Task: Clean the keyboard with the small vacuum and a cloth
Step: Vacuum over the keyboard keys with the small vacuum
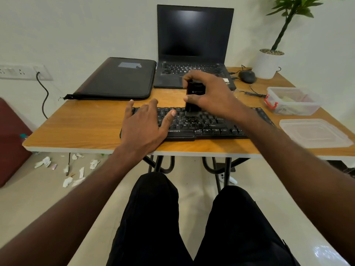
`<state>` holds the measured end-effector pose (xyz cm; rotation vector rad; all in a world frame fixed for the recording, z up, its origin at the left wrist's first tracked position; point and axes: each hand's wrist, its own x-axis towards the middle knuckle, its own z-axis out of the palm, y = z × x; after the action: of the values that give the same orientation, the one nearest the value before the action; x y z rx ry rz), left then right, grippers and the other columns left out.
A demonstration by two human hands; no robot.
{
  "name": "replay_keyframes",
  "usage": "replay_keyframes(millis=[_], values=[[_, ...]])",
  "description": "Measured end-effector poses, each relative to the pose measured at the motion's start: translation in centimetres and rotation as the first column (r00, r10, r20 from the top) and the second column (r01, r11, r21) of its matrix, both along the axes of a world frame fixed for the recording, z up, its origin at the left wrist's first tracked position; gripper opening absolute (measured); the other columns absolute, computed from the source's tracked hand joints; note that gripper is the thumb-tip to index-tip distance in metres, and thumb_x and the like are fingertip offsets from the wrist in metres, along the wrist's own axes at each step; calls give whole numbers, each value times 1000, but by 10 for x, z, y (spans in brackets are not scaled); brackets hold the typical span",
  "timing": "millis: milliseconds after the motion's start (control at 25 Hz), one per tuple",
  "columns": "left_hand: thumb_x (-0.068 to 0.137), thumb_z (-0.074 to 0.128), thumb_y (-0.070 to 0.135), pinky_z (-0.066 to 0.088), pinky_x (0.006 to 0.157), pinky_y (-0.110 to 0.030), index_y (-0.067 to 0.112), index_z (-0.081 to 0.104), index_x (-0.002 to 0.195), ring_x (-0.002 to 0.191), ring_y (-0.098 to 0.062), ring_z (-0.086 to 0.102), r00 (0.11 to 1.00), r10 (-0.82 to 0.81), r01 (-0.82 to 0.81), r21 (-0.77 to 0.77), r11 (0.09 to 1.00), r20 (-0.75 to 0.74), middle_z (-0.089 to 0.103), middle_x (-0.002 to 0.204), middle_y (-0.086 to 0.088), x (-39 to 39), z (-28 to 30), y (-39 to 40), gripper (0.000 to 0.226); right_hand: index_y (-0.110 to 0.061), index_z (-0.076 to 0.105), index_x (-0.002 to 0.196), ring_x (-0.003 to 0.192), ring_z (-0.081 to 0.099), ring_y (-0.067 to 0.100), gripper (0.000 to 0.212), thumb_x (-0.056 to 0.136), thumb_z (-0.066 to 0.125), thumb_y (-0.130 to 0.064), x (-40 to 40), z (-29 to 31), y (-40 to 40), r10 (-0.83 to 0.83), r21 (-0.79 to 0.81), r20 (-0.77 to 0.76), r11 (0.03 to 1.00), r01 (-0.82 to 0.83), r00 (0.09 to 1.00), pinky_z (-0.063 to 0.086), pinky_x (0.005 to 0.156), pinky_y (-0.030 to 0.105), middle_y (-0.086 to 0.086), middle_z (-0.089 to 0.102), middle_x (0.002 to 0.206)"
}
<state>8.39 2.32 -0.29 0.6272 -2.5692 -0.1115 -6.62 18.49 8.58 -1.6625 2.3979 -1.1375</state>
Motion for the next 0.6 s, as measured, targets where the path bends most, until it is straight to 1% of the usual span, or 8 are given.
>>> replay_keyframes(millis=[40,120,200,240,360,400,520,600], values=[[105,12,76,8,131,-54,13,47,149,130,-26,64,1000,5,-5,-5,1000,1,71,131,-12,1,0,1,84,-32,59,112,102,59,6,28,91,76,-23,1,-4,1,14,-28,15,1000,-14,1000,54,74,15,-21,56,107],[106,14,73,8,131,-54,13,47,148,126,-26,66,1000,4,-4,-11,1000,1,72,128,-11,1,0,1,81,-33,58,110,100,58,9,27,91,74,-23,-7,-3,7,-43,58,5,997,43,999,54,72,20,-19,54,106],[107,16,72,7,132,-54,13,48,147,124,-26,67,1000,6,-7,-10,1000,-5,73,126,-11,1,0,1,78,-33,58,108,102,58,15,26,88,73,-23,-17,9,6,-143,185,-117,969,163,983,49,74,25,-10,57,107],[107,17,71,7,132,-54,13,48,146,124,-25,67,1000,9,-9,-10,1000,-5,73,126,-11,1,0,1,76,-32,59,108,102,58,16,26,88,72,-23,-18,13,1,-170,177,-147,965,195,974,48,73,24,-9,58,107],[108,19,68,7,131,-54,14,49,144,122,-25,67,1000,14,-14,-13,1000,-19,74,124,-10,0,0,-1,72,-27,60,114,97,59,12,25,93,71,-21,5,4,-12,-66,-17,85,998,68,994,59,66,23,-15,53,107],[108,20,67,7,131,-54,14,50,143,121,-25,68,1000,15,-16,-13,1000,-26,74,122,-9,0,-1,-1,70,-27,59,114,98,60,11,25,93,71,-21,9,-1,-12,-19,-39,88,999,23,996,60,67,24,-16,53,108],[109,21,64,8,131,-54,15,50,140,118,-24,69,999,12,-13,-17,1000,-33,75,118,-8,-1,-3,0,65,-32,60,105,100,58,11,23,88,71,-20,-8,3,-4,-94,147,-145,982,116,985,57,81,32,-14,58,105],[109,22,63,8,131,-54,15,50,140,117,-24,69,999,14,-15,-16,1000,-39,75,117,-8,0,-3,-1,64,-34,60,102,102,57,15,24,86,70,-19,-15,8,-2,-163,189,-275,957,219,948,55,81,35,-12,59,104]])
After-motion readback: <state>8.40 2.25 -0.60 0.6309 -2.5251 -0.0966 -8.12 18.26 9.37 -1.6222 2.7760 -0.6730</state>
